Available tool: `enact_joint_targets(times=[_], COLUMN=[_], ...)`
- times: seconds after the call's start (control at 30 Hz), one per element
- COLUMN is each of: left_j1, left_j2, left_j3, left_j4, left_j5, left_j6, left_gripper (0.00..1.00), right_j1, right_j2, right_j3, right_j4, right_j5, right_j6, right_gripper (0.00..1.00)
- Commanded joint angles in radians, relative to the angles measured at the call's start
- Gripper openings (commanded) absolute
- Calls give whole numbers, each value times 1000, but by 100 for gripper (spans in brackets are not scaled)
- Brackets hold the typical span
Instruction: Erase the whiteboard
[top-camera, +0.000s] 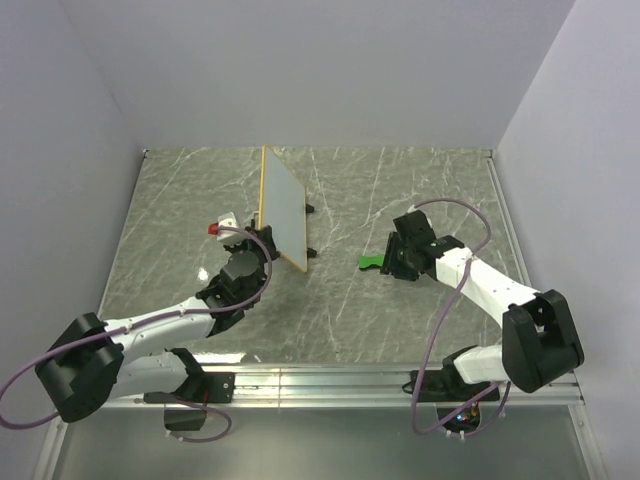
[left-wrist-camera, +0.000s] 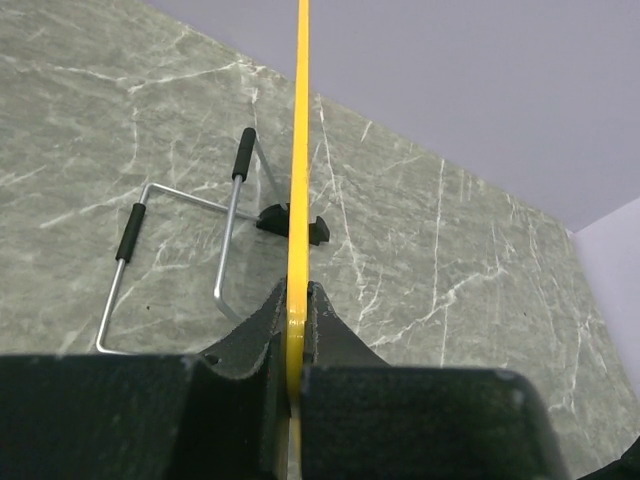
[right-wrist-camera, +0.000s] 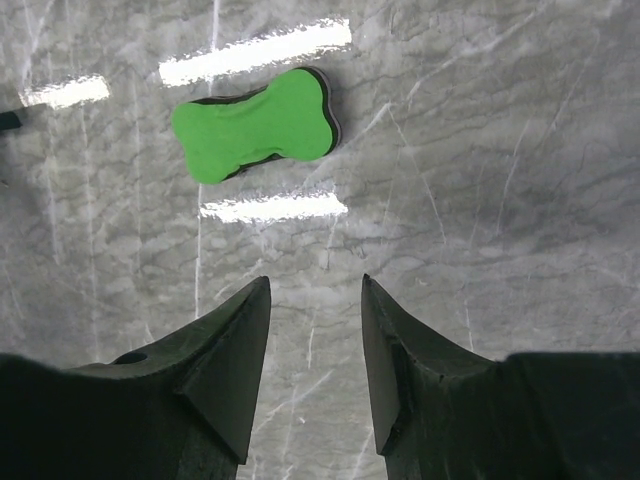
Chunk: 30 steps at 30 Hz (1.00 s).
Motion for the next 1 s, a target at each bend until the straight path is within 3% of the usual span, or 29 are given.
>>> enact_joint_targets(times=[0.0, 0.17, 0.27, 0.4, 0.77, 0.83, 0.87, 0.97], left_j1=[-17, -26, -29, -31, -32, -32, -31, -32], left_j2=[-18, -98, -150, -197, -337, -368, -380, -461], left_j3=[34, -1, -24, -27, -49, -27, -18, 26], left_j4=[-35, -126, -170, -232, -376, -443, -474, -601], left_j5=[16, 25, 22, 19, 34, 45, 57, 76], left_j6=[-55, -116, -132, -121, -95, -83, -75, -46], left_gripper=[4, 21, 35, 47, 54, 57, 64, 65], right_j1=[0, 0, 0, 0, 0, 0, -1, 0], right_j2=[-44, -35, -27, -24, -35, -42, -45, -85], right_j3=[-7, -7, 1, 24, 52, 62, 75, 110], right_j4=[23, 45, 52, 49, 46, 36, 33, 29], right_j5=[8, 5, 3, 8, 12, 15, 15, 5], right_j6=[3, 21, 28, 24, 35, 37, 37, 20], right_gripper=[49, 63, 65, 68, 70, 70, 70, 70])
